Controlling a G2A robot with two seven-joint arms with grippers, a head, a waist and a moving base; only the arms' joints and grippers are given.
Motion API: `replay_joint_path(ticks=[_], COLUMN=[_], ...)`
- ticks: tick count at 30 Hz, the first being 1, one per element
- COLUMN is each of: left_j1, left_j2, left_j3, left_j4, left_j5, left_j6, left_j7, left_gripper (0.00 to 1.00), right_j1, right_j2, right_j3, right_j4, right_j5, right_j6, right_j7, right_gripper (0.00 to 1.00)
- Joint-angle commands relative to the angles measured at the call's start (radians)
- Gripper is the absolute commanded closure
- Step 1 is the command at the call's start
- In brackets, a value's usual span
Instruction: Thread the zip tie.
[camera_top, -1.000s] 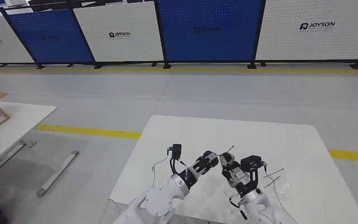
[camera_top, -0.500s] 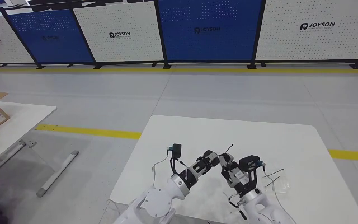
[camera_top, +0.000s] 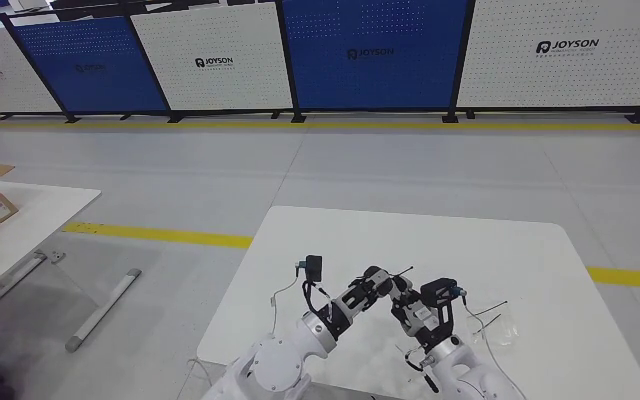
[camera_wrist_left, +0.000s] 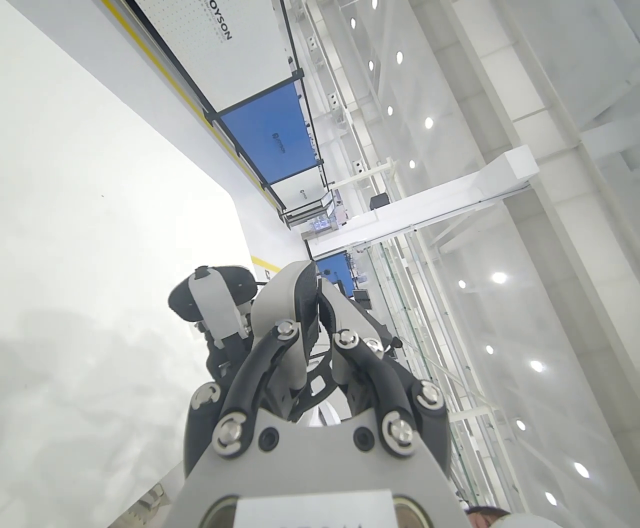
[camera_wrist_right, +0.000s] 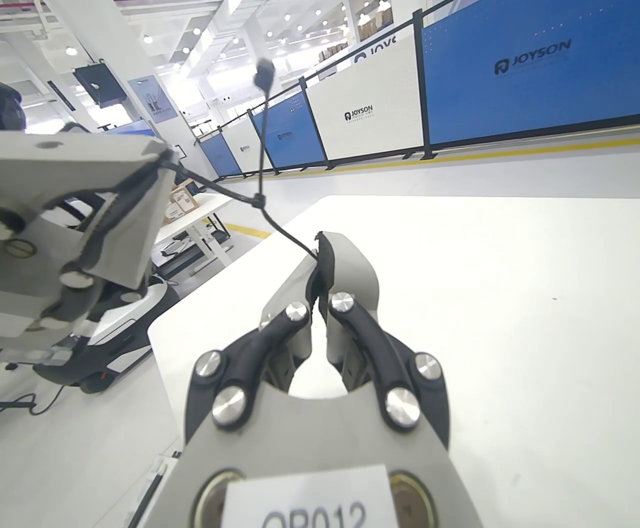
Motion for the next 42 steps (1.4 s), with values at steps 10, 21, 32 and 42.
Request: replay_joint_path(ticks=[10, 21, 32, 42], left_j1=[0.020, 0.034, 0.010, -0.027], left_j2=[0.003, 0.004, 0.000, -0.005], left_j3=[-0.018, -0.023, -0.013, -0.047], left_j4=[-0.029, -0.044, -0.018, 0.081], left_j5=[0.008, 0.019, 0.038, -0.052], left_j6=[-0.014, -0.022, 0.037, 0.079], left_j7=[-0.001, 0.001, 0.022, 0.029], left_gripper=[1.00, 1.00, 1.00, 1.00], right_j1=[0.005, 0.010, -0.002, -0.107], right_j2=[-0.002, -0.005, -0.003, 0.017], right_j3=[-0.004, -0.006, 0.025, 0.176], right_j4=[0.023, 0.034, 0.015, -0.033], right_j5=[0.002, 0.000, 0.057, 0.183], right_j6=[-0.007, -0.012, -0.029, -0.098], right_j7=[0.000, -0.001, -0.008, -0.100], right_gripper=[1.00, 1.00, 0.00, 0.00])
